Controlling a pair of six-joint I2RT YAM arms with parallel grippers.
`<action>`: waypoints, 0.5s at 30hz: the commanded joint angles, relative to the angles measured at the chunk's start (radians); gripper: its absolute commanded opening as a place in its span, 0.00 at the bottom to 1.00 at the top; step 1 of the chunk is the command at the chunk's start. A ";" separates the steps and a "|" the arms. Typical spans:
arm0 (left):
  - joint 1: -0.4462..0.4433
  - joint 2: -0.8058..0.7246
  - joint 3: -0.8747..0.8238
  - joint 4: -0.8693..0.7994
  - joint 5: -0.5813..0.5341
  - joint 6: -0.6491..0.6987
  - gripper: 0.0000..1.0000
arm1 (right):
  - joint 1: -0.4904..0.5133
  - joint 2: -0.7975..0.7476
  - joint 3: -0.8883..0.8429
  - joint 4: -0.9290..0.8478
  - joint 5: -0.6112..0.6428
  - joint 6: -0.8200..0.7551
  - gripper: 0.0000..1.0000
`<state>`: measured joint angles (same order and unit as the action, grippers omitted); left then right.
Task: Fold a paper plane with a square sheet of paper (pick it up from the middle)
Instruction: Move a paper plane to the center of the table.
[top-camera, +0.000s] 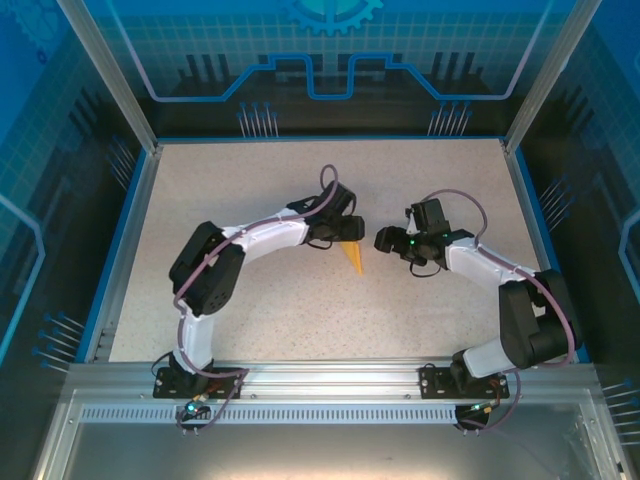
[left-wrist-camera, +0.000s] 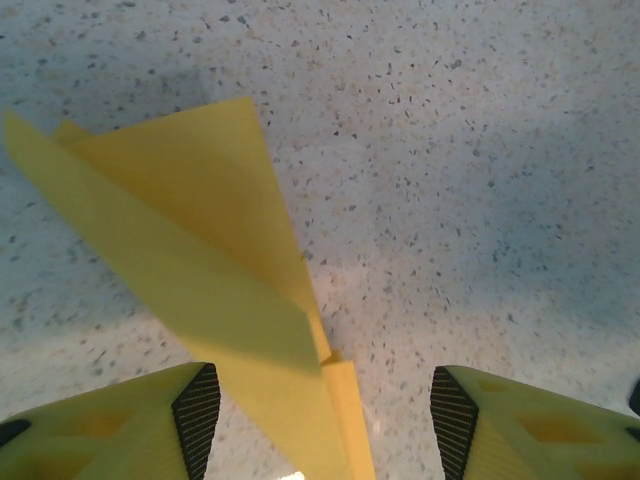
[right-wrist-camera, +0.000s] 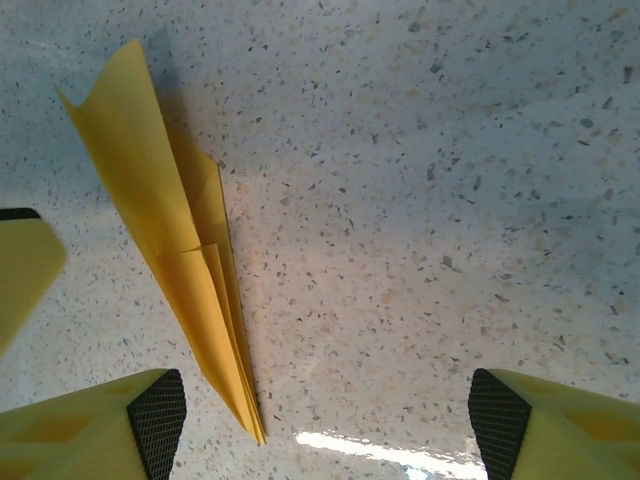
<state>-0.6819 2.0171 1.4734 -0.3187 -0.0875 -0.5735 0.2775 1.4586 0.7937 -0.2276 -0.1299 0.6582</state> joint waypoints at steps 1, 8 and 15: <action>-0.023 0.071 0.087 -0.133 -0.143 -0.007 0.60 | -0.021 -0.023 -0.017 -0.013 0.028 0.013 0.78; -0.028 0.115 0.137 -0.195 -0.196 -0.005 0.47 | -0.024 -0.015 -0.021 -0.016 0.026 0.021 0.78; -0.028 0.088 0.124 -0.195 -0.195 -0.014 0.27 | -0.024 0.004 -0.011 -0.016 0.011 0.029 0.77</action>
<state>-0.7090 2.1239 1.5776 -0.4805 -0.2550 -0.5812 0.2737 1.4570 0.7822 -0.2283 -0.1120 0.6731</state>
